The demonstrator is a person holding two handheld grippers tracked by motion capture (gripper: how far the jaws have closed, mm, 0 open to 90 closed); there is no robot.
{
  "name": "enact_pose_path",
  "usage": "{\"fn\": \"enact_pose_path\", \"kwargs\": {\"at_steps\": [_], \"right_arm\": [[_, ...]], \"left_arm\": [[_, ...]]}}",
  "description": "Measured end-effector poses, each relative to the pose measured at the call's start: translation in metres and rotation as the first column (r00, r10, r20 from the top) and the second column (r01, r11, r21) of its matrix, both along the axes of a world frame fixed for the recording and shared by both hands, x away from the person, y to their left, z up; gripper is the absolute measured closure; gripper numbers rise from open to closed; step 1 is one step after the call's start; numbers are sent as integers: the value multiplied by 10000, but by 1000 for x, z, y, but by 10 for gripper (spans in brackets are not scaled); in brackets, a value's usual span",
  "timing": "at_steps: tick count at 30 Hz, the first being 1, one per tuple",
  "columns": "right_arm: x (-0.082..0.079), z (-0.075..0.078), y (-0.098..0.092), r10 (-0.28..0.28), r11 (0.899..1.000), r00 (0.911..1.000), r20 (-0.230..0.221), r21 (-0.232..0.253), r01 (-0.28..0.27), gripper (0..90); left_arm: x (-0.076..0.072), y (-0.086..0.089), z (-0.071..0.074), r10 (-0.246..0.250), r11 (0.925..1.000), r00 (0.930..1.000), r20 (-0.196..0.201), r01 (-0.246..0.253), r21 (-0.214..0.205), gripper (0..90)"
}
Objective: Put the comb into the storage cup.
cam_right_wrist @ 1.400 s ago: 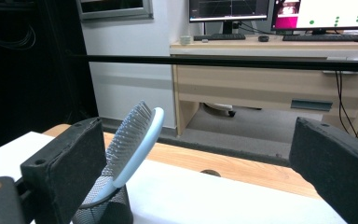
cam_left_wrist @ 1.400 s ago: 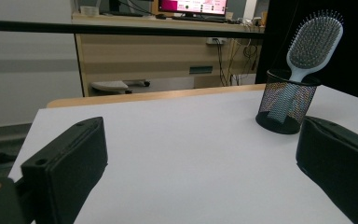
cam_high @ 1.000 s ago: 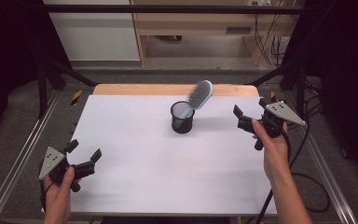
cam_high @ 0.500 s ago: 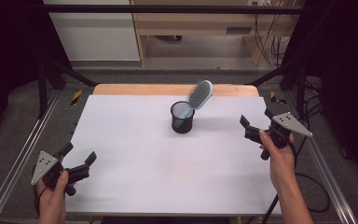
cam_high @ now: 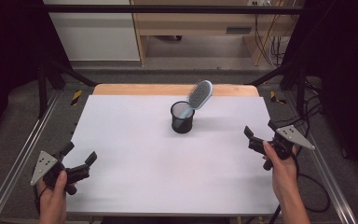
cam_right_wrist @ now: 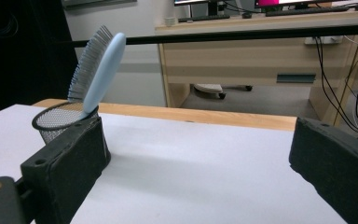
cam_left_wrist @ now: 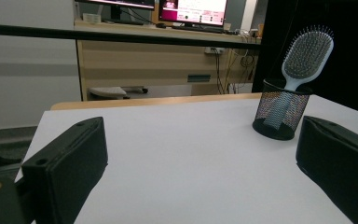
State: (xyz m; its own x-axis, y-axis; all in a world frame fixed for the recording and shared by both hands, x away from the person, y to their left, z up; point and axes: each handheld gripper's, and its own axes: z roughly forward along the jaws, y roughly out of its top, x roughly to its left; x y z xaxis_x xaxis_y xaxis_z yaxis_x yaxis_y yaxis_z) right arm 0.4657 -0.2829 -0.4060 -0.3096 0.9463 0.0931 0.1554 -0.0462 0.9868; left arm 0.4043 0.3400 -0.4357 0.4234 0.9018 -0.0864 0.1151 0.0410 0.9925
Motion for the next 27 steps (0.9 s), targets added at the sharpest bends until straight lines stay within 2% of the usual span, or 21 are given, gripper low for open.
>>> {"fn": "enact_pose_path", "kwargs": {"at_steps": [5, 14, 27], "right_arm": [[-6, -11, -4, -77, 9999, 9999, -80, 75, 78, 39], [-14, -25, -6, -56, 9999, 9998, -203, -120, 54, 37], [-21, -38, 3, 452, 9981, 9981, -427, -395, -469, 37]], "left_arm": [[1, 0, -1, -10, 10000, 10000, -57, 10, -15, 21], [1, 0, -1, -55, 10000, 10000, -29, 55, -8, 21], [1, -1, -1, -121, 9999, 9999, -39, 121, 52, 21]]}}
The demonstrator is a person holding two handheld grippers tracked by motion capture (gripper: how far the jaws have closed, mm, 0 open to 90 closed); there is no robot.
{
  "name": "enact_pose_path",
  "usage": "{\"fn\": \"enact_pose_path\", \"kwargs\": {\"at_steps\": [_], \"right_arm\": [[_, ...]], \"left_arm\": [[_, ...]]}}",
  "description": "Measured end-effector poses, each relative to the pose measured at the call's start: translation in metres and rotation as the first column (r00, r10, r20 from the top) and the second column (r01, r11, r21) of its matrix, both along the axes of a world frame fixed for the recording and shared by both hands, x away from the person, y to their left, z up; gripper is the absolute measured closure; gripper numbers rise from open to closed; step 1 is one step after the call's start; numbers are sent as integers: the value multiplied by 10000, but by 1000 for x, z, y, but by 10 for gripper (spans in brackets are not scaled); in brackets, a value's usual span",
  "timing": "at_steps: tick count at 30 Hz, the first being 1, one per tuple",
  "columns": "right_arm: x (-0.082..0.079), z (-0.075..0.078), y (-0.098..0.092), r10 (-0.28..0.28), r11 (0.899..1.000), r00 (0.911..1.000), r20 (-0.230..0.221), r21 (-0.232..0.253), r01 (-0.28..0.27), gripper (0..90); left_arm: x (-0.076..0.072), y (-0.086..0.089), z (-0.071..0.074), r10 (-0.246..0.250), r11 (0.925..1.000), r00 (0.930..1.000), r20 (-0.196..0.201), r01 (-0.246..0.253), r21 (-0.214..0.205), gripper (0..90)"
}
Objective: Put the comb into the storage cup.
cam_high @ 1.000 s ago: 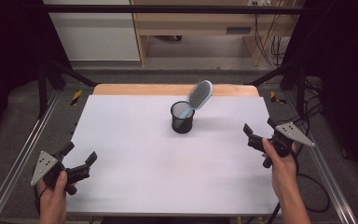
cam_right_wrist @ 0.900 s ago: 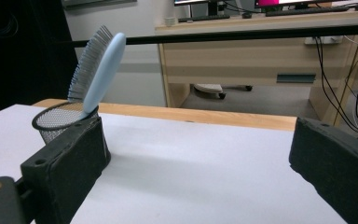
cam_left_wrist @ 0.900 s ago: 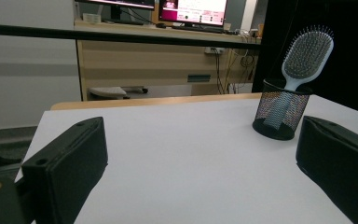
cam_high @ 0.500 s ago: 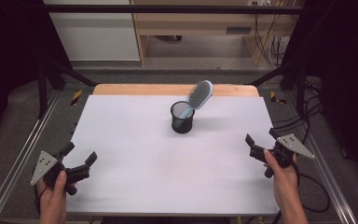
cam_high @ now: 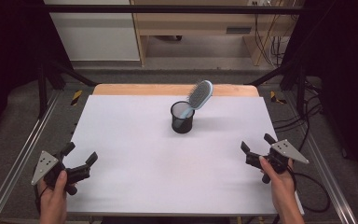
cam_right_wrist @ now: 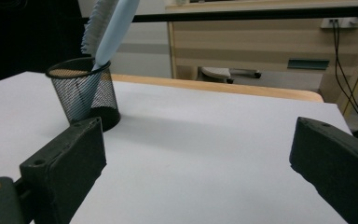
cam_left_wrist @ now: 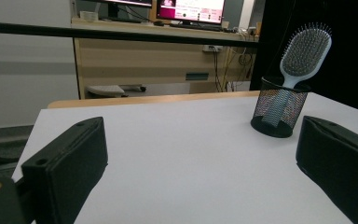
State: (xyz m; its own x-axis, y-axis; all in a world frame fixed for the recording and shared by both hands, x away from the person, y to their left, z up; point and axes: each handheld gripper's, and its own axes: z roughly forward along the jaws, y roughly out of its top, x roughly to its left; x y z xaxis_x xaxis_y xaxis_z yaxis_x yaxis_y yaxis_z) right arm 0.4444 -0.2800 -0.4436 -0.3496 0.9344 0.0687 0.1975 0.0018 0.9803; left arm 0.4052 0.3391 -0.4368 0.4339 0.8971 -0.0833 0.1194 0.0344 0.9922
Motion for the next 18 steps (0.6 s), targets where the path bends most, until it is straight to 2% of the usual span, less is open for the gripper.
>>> {"fn": "enact_pose_path", "kwargs": {"at_steps": [6, 12, 18], "right_arm": [[-2, -3, 9, 397, 9985, 9992, -57, -379, -399, 37], [-2, -8, 15, 677, 9968, 9974, -251, -400, -686, 37], [-1, -13, 20, 975, 9930, 9946, -362, -639, -997, 37]], "left_arm": [[0, -1, 0, -43, 10000, 10000, 6, 43, -13, 21], [0, -2, 0, -111, 9999, 9999, 28, 111, 17, 21], [1, -5, 0, -201, 9997, 9998, 7, 201, 132, 21]]}}
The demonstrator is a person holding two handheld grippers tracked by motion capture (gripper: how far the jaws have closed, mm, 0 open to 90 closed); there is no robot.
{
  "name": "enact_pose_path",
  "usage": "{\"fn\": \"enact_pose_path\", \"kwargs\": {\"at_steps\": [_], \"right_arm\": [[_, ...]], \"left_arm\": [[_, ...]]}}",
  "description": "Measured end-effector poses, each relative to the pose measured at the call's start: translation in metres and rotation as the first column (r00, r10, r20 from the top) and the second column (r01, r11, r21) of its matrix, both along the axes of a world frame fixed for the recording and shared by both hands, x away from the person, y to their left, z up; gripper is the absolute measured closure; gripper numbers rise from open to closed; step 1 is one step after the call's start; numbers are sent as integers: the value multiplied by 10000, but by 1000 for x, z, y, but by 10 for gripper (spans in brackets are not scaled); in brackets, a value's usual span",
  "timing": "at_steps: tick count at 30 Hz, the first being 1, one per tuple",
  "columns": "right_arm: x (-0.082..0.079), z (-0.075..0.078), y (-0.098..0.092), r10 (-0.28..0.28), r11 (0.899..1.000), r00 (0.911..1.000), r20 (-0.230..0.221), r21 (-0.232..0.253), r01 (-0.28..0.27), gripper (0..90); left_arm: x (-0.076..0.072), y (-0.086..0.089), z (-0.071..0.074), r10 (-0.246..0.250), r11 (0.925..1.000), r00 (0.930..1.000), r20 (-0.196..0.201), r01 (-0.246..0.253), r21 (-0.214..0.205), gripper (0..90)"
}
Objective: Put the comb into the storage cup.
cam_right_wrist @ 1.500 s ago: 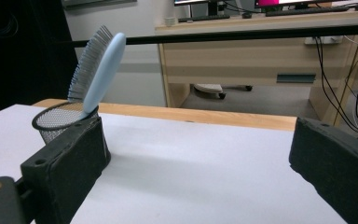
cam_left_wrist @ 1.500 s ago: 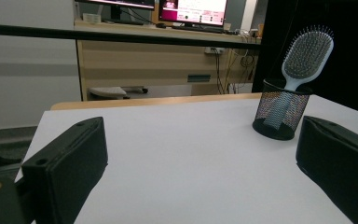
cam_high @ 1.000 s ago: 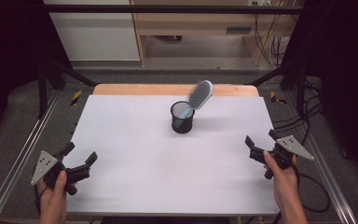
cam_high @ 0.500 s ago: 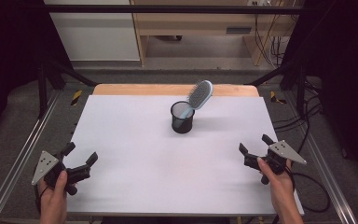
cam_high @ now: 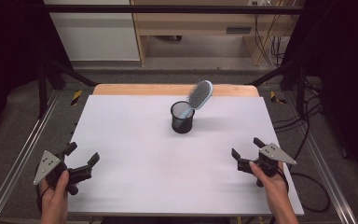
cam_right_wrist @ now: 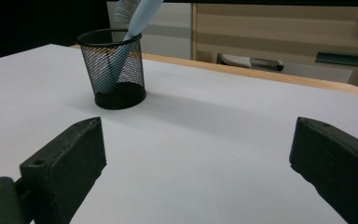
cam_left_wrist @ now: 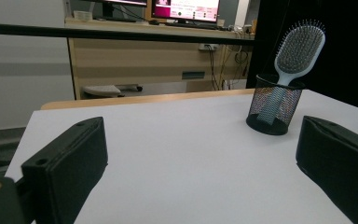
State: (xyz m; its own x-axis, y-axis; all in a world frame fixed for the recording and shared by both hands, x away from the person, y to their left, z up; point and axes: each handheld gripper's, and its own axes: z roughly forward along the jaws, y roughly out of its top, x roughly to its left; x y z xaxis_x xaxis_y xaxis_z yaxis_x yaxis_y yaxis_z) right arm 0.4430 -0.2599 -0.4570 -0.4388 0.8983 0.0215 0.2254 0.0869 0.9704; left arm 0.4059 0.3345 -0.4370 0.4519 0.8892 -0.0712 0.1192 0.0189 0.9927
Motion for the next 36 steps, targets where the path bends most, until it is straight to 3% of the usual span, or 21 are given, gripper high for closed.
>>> {"fn": "enact_pose_path", "kwargs": {"at_steps": [12, 36], "right_arm": [[-2, -4, 8, 454, 9990, 9990, -53, 15, -454, 39], [-2, -3, 30, 1366, 9903, 9904, 205, -280, -1360, 35]], "left_arm": [[1, 0, -1, -163, 9989, 9998, -78, 159, -432, 21], [4, -2, -3, -244, 9993, 9996, -159, 240, -274, 21]]}}
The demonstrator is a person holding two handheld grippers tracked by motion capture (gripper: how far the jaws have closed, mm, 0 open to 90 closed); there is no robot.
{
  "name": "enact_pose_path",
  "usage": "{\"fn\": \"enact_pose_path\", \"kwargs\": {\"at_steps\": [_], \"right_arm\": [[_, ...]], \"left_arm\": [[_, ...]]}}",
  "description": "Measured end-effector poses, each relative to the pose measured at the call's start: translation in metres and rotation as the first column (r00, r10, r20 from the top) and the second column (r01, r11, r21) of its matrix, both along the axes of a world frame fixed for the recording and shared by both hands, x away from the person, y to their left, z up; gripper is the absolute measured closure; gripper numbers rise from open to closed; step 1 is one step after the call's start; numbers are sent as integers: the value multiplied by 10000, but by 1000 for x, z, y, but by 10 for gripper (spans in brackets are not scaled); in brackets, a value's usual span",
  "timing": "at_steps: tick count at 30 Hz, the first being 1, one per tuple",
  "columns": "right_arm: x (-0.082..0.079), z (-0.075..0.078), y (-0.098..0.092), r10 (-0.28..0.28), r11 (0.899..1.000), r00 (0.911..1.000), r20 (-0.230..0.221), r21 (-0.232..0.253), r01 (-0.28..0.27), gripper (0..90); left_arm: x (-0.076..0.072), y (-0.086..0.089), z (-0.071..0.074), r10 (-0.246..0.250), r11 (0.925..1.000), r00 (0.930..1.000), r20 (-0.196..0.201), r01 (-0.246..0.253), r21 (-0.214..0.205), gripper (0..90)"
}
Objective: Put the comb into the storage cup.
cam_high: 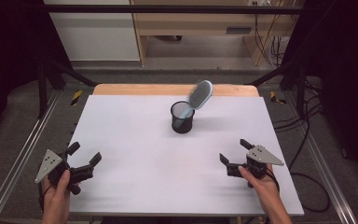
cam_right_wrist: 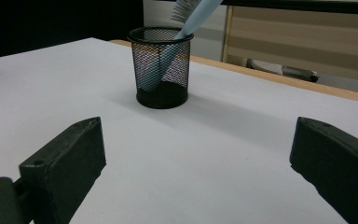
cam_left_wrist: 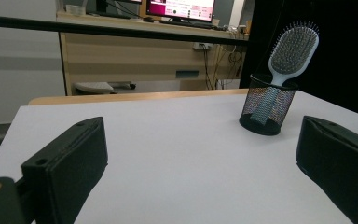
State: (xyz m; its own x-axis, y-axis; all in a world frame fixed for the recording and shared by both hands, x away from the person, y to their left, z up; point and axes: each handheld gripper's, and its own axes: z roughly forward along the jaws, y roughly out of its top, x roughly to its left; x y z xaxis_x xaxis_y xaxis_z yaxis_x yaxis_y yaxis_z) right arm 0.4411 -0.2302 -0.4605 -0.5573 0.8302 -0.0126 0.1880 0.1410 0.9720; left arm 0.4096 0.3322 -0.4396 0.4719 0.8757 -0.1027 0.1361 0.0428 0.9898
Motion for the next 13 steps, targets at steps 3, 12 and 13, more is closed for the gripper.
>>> {"fn": "enact_pose_path", "kwargs": {"at_steps": [3, 12, 13], "right_arm": [[1, 0, 4, 112, 9999, 9999, -31, -41, -112, 34], [2, 0, 11, 257, 9997, 9996, -153, -25, -257, 35], [2, -1, 12, 270, 9996, 9995, -153, -80, -272, 35]], "left_arm": [[0, -2, 0, -52, 10000, 10000, 20, 52, 10, 21], [0, -5, 0, -201, 9998, 9998, 5, 201, 33, 21], [0, -5, 0, -208, 9998, 9998, 10, 208, 28, 21]]}}
